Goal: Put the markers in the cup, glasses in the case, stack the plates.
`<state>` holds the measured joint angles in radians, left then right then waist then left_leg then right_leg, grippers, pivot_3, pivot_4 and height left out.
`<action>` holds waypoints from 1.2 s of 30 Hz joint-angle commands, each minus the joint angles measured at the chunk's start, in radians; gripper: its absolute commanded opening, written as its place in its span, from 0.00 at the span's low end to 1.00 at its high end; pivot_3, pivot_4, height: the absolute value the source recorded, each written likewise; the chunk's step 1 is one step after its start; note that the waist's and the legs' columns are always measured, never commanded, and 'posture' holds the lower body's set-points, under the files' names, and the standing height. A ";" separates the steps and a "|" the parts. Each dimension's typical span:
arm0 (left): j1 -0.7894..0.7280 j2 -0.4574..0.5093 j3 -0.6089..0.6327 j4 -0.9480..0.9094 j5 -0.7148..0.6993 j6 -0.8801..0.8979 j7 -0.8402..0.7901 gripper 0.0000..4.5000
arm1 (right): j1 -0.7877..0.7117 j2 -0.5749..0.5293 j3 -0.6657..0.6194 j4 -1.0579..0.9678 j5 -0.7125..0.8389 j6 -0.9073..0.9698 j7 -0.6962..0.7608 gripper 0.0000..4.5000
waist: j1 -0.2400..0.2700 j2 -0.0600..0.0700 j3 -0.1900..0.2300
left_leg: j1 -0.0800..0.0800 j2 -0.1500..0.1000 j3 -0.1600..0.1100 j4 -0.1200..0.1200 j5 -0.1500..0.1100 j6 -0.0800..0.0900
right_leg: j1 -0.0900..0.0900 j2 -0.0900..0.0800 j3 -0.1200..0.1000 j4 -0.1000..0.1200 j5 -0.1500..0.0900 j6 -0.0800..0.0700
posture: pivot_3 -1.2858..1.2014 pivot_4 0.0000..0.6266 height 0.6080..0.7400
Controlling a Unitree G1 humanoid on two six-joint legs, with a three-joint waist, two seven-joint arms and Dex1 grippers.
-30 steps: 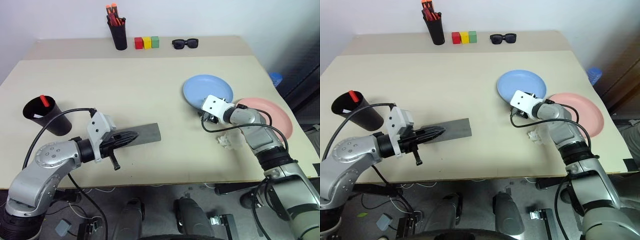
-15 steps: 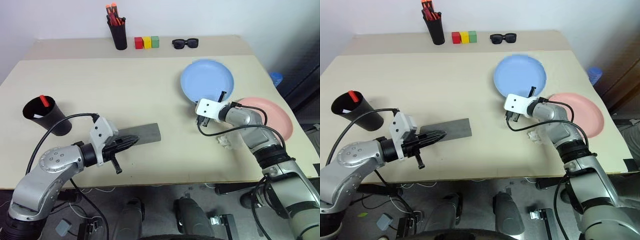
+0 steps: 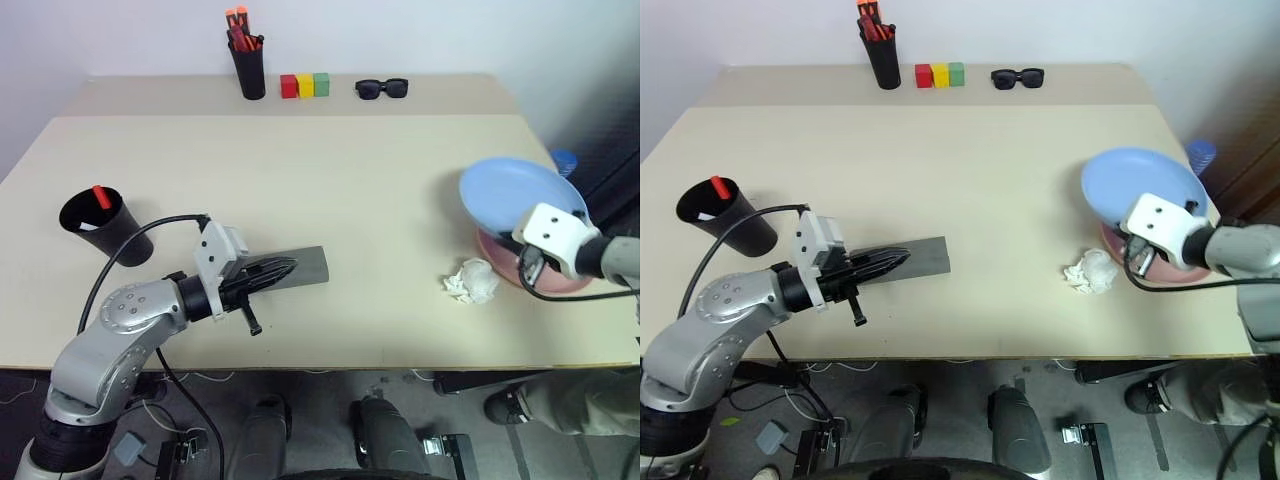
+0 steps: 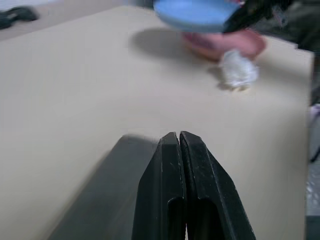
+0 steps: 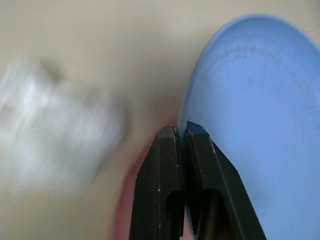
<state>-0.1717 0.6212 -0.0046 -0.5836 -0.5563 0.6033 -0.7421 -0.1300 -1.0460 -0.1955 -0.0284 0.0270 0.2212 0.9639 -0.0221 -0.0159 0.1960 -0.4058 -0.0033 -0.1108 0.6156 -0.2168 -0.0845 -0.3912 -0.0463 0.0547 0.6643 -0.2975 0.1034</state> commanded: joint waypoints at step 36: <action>-0.019 -0.036 -0.105 0.022 0.088 -0.098 -0.047 0.00 | 0.013 0.082 0.108 -0.145 0.112 0.144 -0.024 0.99 | -0.016 0.004 -0.002 | 0.001 0.000 0.000 0.001 0.000 0.000 | 0.001 0.000 0.001 0.000 0.000 0.000 | 0.52 0.24 1.00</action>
<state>-0.1785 0.5898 -0.1091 -0.5227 -0.4659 0.5205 -0.7943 -0.1012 -0.9718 -0.0933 -0.1870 0.1618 0.3996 0.9592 -0.0383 -0.0123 0.1943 -0.4051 -0.0035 -0.1107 0.6165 -0.2168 -0.0845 -0.3898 -0.0461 0.0554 0.6645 -0.2976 0.1039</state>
